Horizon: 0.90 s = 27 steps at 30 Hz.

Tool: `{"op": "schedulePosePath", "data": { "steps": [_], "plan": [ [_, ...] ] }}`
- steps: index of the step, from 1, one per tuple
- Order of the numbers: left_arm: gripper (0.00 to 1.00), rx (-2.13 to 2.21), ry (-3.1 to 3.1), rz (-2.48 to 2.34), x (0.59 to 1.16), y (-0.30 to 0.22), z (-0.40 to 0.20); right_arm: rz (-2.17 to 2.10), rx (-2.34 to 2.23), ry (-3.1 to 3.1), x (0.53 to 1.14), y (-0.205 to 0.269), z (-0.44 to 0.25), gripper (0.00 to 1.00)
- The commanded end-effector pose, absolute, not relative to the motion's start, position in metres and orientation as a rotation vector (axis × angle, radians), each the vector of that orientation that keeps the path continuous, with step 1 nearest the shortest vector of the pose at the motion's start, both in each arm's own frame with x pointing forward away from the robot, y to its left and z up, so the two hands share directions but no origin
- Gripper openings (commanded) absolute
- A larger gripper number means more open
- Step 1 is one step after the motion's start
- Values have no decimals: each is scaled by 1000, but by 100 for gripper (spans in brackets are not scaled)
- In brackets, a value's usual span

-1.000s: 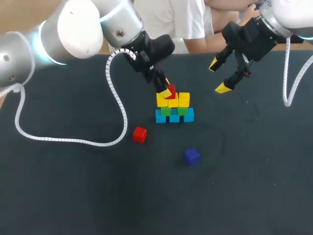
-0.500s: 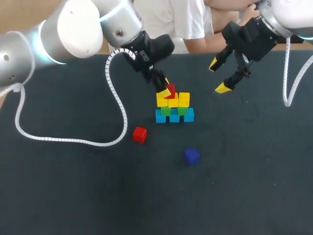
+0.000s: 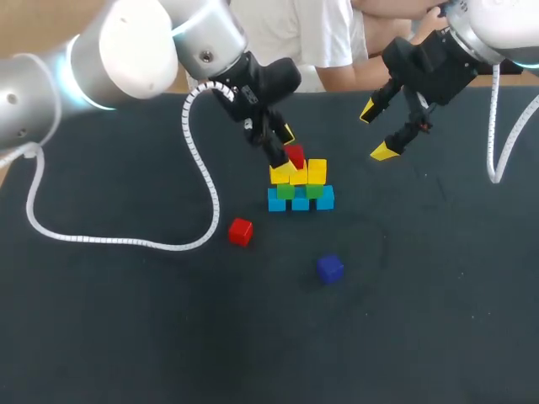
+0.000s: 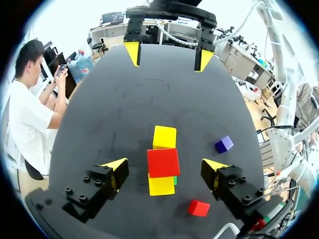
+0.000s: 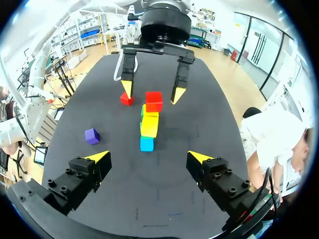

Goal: Place the blue cubes, place green cubes on the blue cubes, place the yellow cubes on the green cubes, then place the red cubes on the yellow cubes, and place purple cube on the red cubes.

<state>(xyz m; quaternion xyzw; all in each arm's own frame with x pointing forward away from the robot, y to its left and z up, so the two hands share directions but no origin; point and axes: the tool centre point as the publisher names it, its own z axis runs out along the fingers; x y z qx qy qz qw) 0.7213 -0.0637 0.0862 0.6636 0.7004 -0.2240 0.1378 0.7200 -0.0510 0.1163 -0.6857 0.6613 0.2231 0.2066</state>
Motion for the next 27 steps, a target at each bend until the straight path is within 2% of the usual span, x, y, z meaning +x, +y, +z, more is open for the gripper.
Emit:
{"op": "schedulePosePath", "data": {
  "steps": [1, 27],
  "plan": [
    [100, 1882, 2008, -629, 712, -55, 93, 623, -1910, 1841, 720, -51, 116, 100],
    [100, 1821, 1812, -522, 664, -39, 137, 623, -1910, 1841, 720, -51, 116, 100]
  ]
}}
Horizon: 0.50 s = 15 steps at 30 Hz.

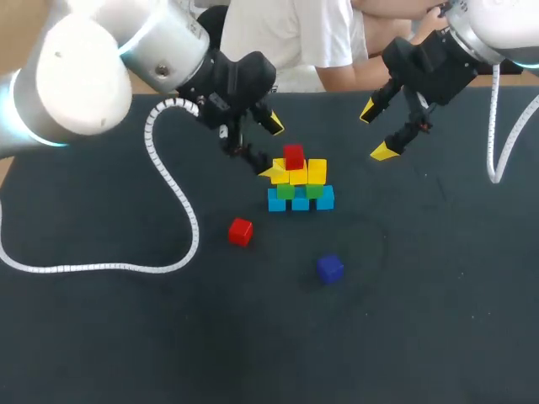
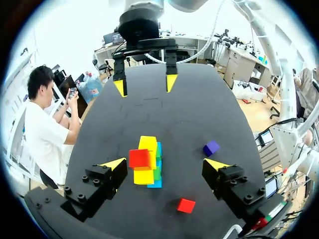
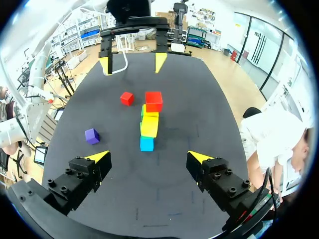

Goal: Place the blue cubes, place green cubes on the blue cubes, place the yellow cubes on the green cubes, then place the red cubes on the yellow cubes, and place purple cube on the red cubes.

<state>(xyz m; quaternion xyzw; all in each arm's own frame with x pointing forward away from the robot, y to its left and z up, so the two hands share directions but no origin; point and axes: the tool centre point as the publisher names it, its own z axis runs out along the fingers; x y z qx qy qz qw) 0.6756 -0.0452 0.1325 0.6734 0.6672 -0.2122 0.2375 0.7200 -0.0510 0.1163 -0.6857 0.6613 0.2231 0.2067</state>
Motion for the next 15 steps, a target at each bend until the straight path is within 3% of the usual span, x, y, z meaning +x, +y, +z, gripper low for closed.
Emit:
{"op": "schedulePosePath", "data": {
  "steps": [1, 15],
  "plan": [
    [100, 1818, 1802, -513, 661, -38, 140, 623, -1910, 1841, 720, -51, 116, 100],
    [100, 1849, 1790, -501, 629, -22, 155, 623, -1910, 1841, 720, -51, 116, 100]
  ]
}}
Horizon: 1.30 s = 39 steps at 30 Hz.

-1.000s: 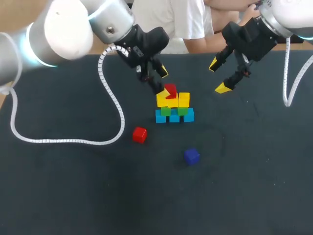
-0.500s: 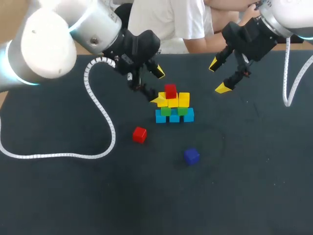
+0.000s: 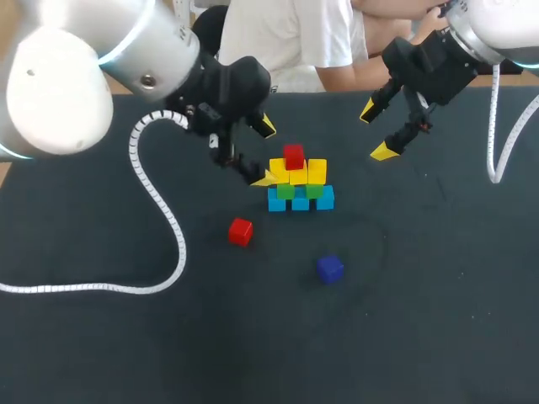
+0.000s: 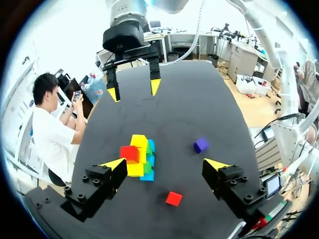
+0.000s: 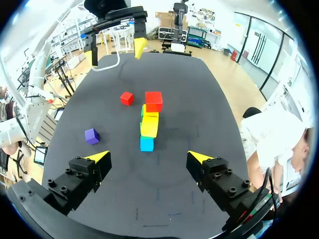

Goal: Place the blue cubes, place green cubes on the blue cubes, place the yellow cubes on the green cubes, then place the red cubes on the yellow cubes, and place purple cube on the red cubes.

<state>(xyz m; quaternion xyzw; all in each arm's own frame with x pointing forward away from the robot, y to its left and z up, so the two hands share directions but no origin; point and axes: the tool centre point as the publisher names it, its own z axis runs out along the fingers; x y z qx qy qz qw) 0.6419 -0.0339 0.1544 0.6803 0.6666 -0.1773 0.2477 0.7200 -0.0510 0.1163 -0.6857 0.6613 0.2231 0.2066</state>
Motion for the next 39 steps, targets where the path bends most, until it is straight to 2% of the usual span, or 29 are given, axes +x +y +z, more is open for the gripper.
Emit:
{"op": "schedulePosePath", "data": {
  "steps": [1, 9, 21, 39],
  "plan": [
    [100, 1858, 1789, -512, 626, -19, 154, 623, -1910, 1841, 720, -51, 116, 100],
    [100, 1878, 1812, -543, 602, -2, 149, 623, -1910, 1841, 720, -51, 116, 100],
    [100, 2096, 1872, -571, 582, -4, 140, 623, -1910, 1841, 720, -51, 116, 100],
    [100, 2158, 2093, -584, 550, 12, 79, 623, -1910, 1841, 720, -51, 116, 100]
  ]
}}
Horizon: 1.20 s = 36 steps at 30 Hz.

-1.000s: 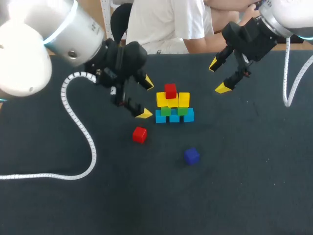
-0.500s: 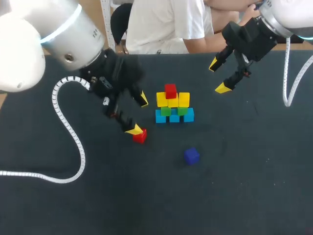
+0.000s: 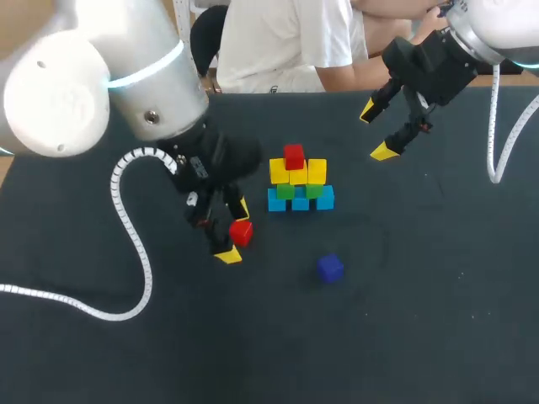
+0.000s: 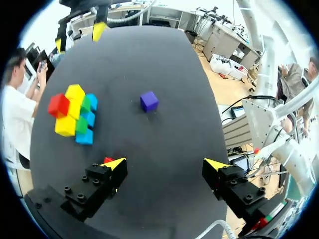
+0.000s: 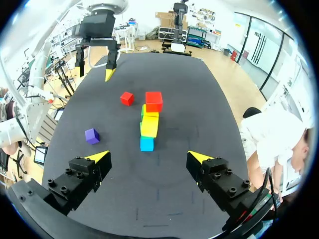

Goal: Place the blue cubes, place green cubes on the blue cubes, place the yellow cubes on the green cubes, then place the red cubes on the yellow cubes, and place purple cube on the red cubes.

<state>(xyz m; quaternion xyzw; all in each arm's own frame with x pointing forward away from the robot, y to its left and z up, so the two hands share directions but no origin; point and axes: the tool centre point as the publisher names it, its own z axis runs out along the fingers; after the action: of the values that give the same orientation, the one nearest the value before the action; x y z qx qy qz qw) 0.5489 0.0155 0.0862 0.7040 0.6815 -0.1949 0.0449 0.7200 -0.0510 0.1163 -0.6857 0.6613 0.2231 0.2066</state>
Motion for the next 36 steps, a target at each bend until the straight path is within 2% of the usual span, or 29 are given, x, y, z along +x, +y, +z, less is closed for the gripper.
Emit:
{"op": "schedulePosePath", "data": {
  "steps": [1, 36],
  "plan": [
    [100, 2167, 2106, -580, 550, 11, 77, 623, -1910, 1841, 720, -51, 116, 100],
    [100, 2157, 2193, -509, 591, 22, 38, 623, -1910, 1841, 720, -51, 116, 100]
  ]
}}
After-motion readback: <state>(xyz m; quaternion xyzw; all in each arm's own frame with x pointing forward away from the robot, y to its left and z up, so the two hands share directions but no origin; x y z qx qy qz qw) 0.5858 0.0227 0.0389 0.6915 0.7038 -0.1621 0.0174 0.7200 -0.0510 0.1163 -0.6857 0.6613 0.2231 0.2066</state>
